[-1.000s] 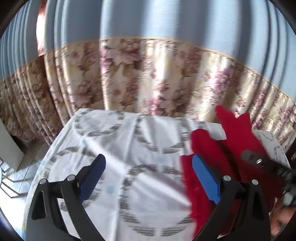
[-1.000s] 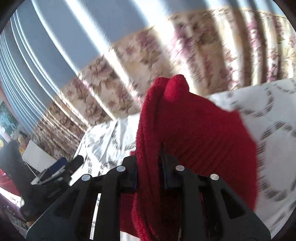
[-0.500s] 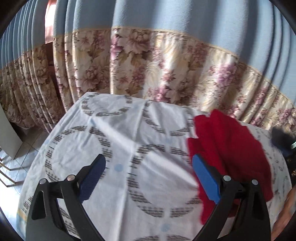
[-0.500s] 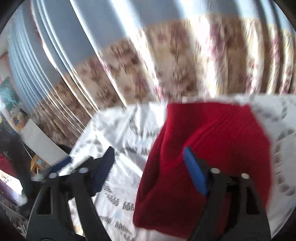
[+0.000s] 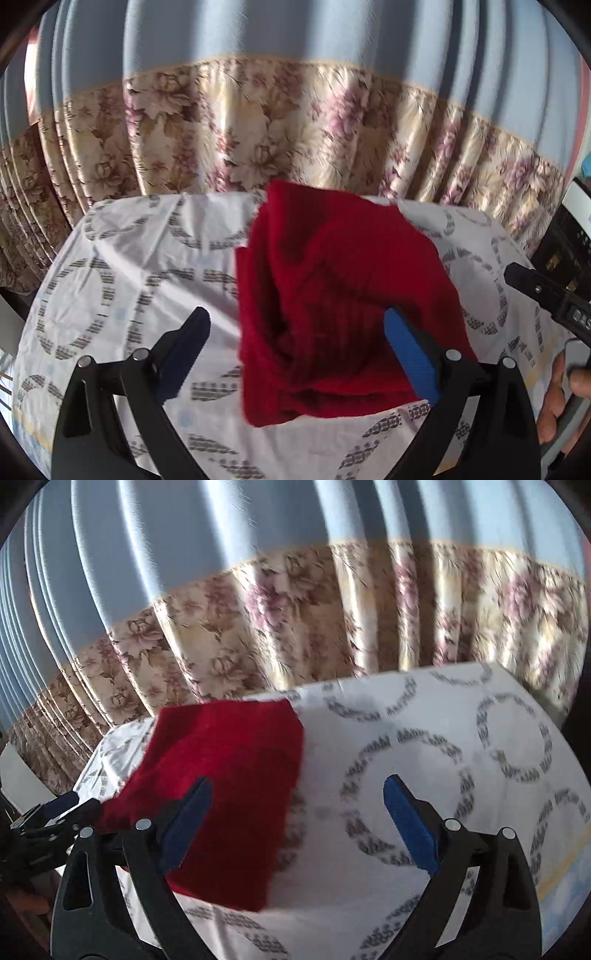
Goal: Fold small clothes
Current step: 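Lay the lifted sweater edge over the folded stack and open the right gripper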
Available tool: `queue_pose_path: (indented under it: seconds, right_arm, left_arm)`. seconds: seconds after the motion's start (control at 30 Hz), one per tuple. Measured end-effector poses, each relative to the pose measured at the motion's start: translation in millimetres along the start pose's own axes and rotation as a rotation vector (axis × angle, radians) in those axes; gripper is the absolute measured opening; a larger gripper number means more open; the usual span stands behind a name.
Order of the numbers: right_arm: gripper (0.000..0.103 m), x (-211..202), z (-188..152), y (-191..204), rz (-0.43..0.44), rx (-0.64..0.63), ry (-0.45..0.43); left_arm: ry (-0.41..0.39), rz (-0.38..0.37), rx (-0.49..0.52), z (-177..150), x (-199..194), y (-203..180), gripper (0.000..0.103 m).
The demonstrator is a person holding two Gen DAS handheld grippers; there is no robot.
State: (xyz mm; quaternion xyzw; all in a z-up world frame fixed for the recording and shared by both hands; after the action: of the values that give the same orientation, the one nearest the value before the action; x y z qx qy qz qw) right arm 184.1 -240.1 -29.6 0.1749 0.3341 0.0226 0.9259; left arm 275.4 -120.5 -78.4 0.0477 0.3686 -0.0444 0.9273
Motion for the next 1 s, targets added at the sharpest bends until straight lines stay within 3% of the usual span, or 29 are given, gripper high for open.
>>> queue_pose_path:
  seconds: [0.03, 0.1, 0.13, 0.17, 0.27, 0.37, 0.5, 0.57, 0.6, 0.67, 0.73, 1.0]
  right_arm:
    - [0.094, -2.6, -5.2, -3.9, 0.007, 0.004, 0.006]
    - [0.094, 0.0, -9.4, -3.9, 0.01, 0.001, 0.014]
    - [0.094, 0.4, -12.8, -3.5, 0.012, -0.003, 0.02]
    - [0.094, 1.1, -14.2, -2.1, 0.015, -0.003, 0.023]
    - [0.094, 7.5, -17.9, 2.4, 0.028, -0.008, 0.038]
    - [0.094, 11.7, -18.8, 11.6, 0.041, -0.025, 0.043]
    - [0.094, 20.0, -23.4, 25.8, 0.053, -0.058, 0.059]
    - [0.094, 29.7, -30.8, 31.1, 0.061, -0.068, 0.088]
    - [0.094, 34.1, -35.1, 33.1, 0.064, -0.074, 0.103]
    - [0.094, 46.0, -48.1, 37.1, 0.066, -0.093, 0.143]
    - [0.094, 55.6, -58.6, 36.0, 0.048, -0.11, 0.171]
    - [0.097, 59.0, -70.0, 24.2, 0.019, -0.134, 0.22]
  left_arm:
    - [0.006, -0.001, 0.008, -1.7, 4.3, -4.6, 0.092]
    - [0.009, -0.016, 0.011, -5.3, 7.8, -7.2, 0.061]
    - [0.025, -0.046, 0.009, -7.8, 9.8, -8.7, 0.031]
    - [0.038, -0.069, -0.007, -9.9, 11.9, -7.3, 0.018]
    - [-0.011, -0.041, 0.015, -8.2, 2.7, 5.8, 0.013]
    - [-0.048, 0.01, 0.02, -12.6, -7.8, 27.5, 0.013]
    - [0.01, 0.027, -0.008, -42.2, 22.6, 53.5, 0.015]
    - [-0.001, 0.038, 0.0, -48.2, 26.0, 58.0, 0.032]
    - [-0.006, 0.048, 0.001, -49.4, 26.7, 59.4, 0.036]
    - [-0.01, 0.066, -0.017, -49.1, 29.9, 65.6, 0.062]
    - [0.004, 0.067, -0.059, -50.7, 34.3, 76.1, 0.072]
    - [-0.008, 0.046, -0.056, -40.7, 16.4, 76.5, 0.082]
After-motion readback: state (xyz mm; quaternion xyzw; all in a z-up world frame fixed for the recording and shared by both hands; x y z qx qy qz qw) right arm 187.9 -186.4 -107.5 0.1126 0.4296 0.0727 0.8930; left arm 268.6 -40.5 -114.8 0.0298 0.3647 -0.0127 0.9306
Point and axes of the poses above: each gripper's, at about its wrist camera, not at the fingertips, and x roughly the way its jaws point, y to its left, z to its top, the point moved 10 cm from there along x, roughly the way its jaws point, and after that the axes turned 11 degrees about z, right-handed, at the moved point
